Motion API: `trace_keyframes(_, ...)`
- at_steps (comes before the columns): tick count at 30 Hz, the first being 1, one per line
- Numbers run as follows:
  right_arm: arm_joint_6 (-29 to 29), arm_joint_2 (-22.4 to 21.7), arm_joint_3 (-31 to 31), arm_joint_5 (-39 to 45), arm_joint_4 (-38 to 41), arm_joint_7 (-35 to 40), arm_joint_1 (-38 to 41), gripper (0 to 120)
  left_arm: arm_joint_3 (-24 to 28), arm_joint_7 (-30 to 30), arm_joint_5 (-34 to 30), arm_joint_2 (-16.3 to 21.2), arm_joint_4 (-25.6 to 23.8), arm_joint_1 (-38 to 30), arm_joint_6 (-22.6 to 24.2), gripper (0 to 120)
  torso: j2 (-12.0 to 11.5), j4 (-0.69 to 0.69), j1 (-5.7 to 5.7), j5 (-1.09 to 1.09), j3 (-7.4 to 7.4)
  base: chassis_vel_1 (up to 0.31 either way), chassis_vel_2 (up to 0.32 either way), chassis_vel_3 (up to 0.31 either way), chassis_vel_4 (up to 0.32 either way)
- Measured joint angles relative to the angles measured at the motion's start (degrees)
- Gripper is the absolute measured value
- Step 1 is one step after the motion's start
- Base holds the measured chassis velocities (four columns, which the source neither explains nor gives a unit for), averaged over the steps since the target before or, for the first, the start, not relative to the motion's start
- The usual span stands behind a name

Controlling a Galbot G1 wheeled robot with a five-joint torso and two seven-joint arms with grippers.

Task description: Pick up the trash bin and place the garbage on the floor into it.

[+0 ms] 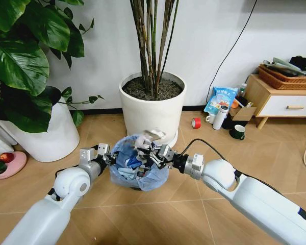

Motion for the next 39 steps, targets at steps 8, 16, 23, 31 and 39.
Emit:
trace_keyframes(8, -0.4, 0.1, -0.8, 0.7, -0.4, -0.2, 0.9, 18, -0.2, 0.0, 0.0, -0.2, 0.0, 0.1, -0.1, 0, 0.0, -0.01, 0.0, 0.0, 0.0, 0.0, 0.0, 0.0, 0.0)
trace_keyframes(16, -1.2, -0.5, -1.1, 3.7, -0.5, -0.2, 1.2, 48, -0.1, 0.1, 0.0, -0.6, 0.3, -0.3, -0.1, 0, 0.0, -0.01, 0.0, 0.0, 0.0, 0.0, 0.0, 0.0, 0.0)
trace_keyframes(23, -2.7, -2.0, -1.0, 7.2, -1.3, 0.4, -0.5, 75, -0.3, 0.1, 0.0, -0.5, 0.3, -0.5, -0.2, 0, 0.0, -0.01, 0.0, 0.01, 0.0, 0.0, 0.0, 0.0, 0.0)
trace_keyframes(31, -2.7, -3.7, 3.2, 7.3, 0.4, 0.6, -4.2, 100, -0.2, 0.2, 0.0, -0.7, 0.7, -0.7, -0.2, 0, 0.0, -0.01, 0.0, 0.0, -0.01, 0.0, 0.0, 0.0, 0.0)
trace_keyframes(39, -3.4, -4.0, 8.1, 7.9, 2.0, 6.2, -7.8, 100, 0.0, 0.2, 0.0, -0.9, 1.1, -1.3, -0.2, 0, 0.0, -0.02, 0.0, 0.0, -0.01, 0.0, 0.0, 0.0, 0.0)
